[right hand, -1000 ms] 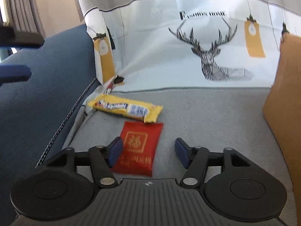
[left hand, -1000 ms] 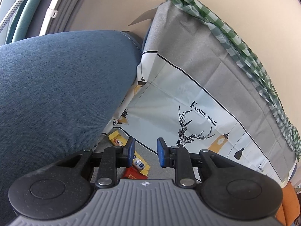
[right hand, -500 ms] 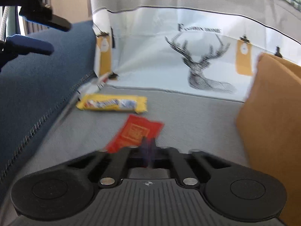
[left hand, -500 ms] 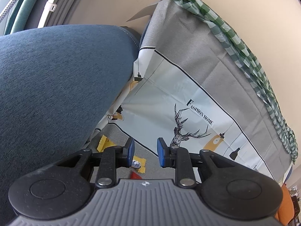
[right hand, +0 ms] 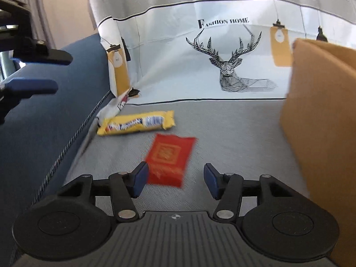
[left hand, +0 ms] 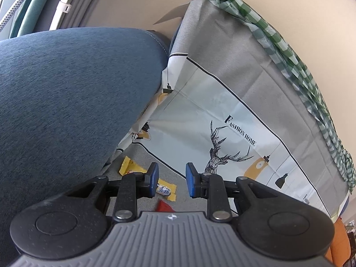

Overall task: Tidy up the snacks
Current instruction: 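Lower the right tool over the red packet and close on it, then lower the left tool onto the yellow wafer bar and grasp it, then carry the red packet over the box with the right tool while the left carries the yellow bar, then open the right tool to drop the red packet while the left drops the yellow bar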

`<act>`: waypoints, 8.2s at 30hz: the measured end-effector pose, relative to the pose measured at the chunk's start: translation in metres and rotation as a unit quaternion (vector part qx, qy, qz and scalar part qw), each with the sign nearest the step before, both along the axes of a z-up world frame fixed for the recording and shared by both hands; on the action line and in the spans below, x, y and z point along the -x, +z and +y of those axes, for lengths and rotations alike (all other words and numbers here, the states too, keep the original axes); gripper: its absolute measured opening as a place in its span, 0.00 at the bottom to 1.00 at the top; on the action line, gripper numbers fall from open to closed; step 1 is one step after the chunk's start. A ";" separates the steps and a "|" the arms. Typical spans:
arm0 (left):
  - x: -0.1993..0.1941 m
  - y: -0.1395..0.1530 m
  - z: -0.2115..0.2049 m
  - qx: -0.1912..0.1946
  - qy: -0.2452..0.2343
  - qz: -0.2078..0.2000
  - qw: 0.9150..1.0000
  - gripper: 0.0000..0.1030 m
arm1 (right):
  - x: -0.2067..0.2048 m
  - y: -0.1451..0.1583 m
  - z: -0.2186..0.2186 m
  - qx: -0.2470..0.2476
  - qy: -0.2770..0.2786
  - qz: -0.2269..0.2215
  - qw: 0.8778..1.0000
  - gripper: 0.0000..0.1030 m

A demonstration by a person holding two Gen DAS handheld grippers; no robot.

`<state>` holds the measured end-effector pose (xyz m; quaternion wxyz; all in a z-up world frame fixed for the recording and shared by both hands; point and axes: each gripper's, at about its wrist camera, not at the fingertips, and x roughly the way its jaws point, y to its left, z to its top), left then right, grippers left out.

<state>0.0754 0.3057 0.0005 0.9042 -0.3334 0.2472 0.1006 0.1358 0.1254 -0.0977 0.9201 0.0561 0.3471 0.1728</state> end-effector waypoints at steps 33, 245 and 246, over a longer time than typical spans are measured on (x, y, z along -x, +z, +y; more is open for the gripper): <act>-0.061 -0.044 -0.058 -0.236 -0.123 0.087 0.960 0.63 | 0.095 0.009 -0.062 0.096 0.114 0.006 0.989 0.43; 0.005 0.019 -0.325 -0.184 -0.303 -0.101 0.930 0.48 | 0.055 0.124 -0.347 0.052 -0.090 -0.143 0.984 0.53; 0.005 0.019 -0.325 -0.185 -0.301 -0.100 0.930 0.48 | 0.055 0.124 -0.348 0.051 -0.092 -0.143 0.984 0.55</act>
